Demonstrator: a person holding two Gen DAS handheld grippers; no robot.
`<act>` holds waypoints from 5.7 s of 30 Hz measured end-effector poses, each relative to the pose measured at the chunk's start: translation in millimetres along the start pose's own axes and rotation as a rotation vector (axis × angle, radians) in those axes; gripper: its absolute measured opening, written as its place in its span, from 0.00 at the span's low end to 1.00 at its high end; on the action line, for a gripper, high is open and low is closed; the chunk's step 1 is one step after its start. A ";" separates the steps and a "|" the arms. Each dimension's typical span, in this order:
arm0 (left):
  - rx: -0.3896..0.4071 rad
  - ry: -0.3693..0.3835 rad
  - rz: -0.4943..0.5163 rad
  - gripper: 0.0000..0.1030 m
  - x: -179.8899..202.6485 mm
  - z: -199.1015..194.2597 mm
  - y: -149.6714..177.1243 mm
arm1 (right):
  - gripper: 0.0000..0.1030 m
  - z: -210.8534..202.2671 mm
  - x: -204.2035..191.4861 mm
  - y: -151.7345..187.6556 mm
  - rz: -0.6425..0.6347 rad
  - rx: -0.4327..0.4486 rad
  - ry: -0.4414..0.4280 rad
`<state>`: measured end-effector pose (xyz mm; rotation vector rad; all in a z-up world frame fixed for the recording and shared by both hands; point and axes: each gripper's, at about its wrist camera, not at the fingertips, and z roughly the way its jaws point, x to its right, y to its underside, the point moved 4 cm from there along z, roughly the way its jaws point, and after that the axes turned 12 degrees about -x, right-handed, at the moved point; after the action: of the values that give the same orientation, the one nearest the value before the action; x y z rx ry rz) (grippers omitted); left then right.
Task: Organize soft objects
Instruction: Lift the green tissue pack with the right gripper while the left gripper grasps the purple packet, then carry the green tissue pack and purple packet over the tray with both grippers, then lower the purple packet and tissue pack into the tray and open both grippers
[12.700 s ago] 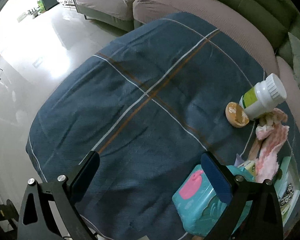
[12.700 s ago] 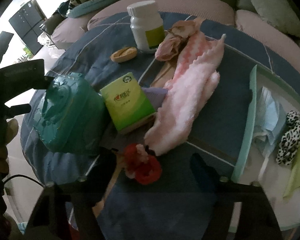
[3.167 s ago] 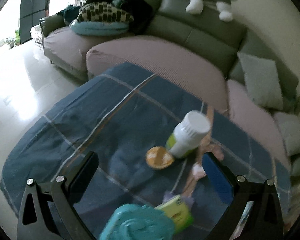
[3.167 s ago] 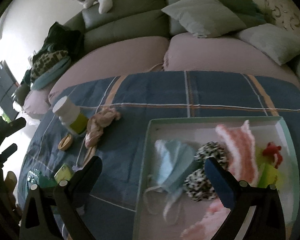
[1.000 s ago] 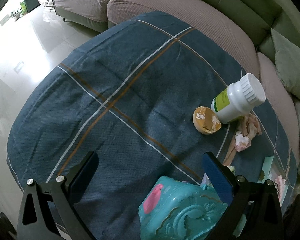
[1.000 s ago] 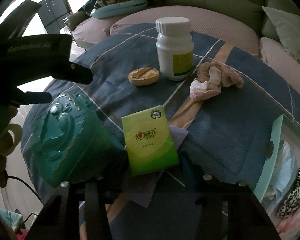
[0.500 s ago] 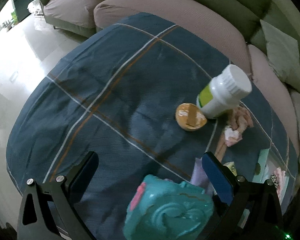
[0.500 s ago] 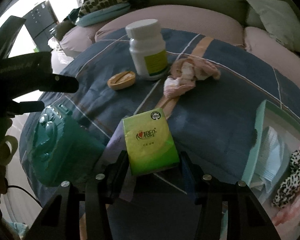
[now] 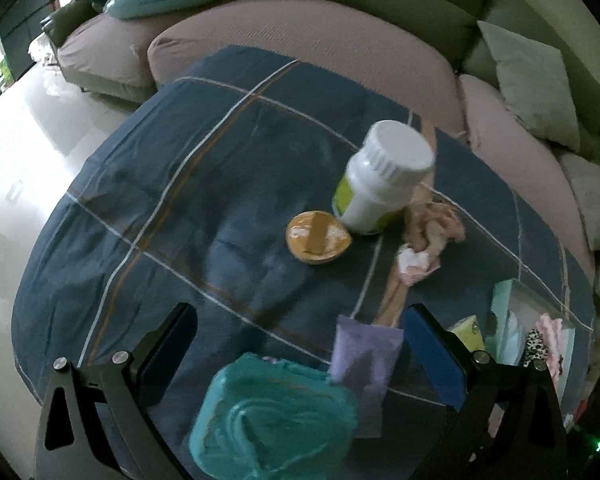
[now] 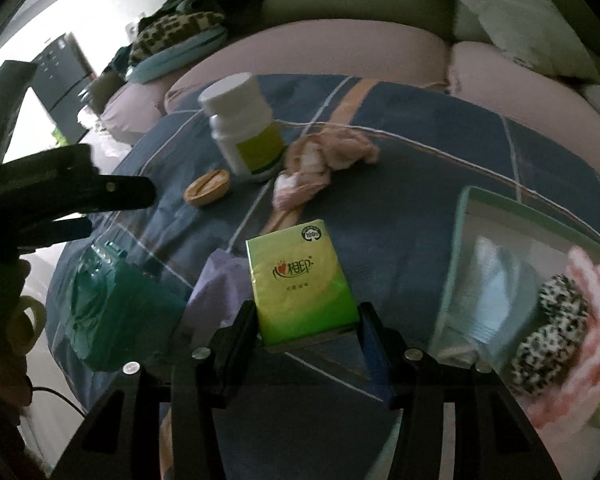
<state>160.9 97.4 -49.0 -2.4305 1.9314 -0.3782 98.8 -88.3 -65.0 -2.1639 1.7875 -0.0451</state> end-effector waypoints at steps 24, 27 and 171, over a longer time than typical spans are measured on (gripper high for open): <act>-0.246 -0.119 0.270 0.99 73.8 41.8 -1.0 | 0.52 -58.2 78.5 5.0 0.231 0.128 -0.006; -0.286 -0.127 0.292 0.99 79.1 54.0 -0.1 | 0.52 -58.9 79.2 4.5 0.232 0.130 -0.011; -0.199 0.108 0.571 0.61 245.8 55.7 107.9 | 0.52 -85.5 286.0 90.5 0.741 0.109 0.260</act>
<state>119.6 -172.2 -76.3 -1.8452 2.6920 -0.3086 53.3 -396.9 -61.9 -1.3555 2.5530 -0.2453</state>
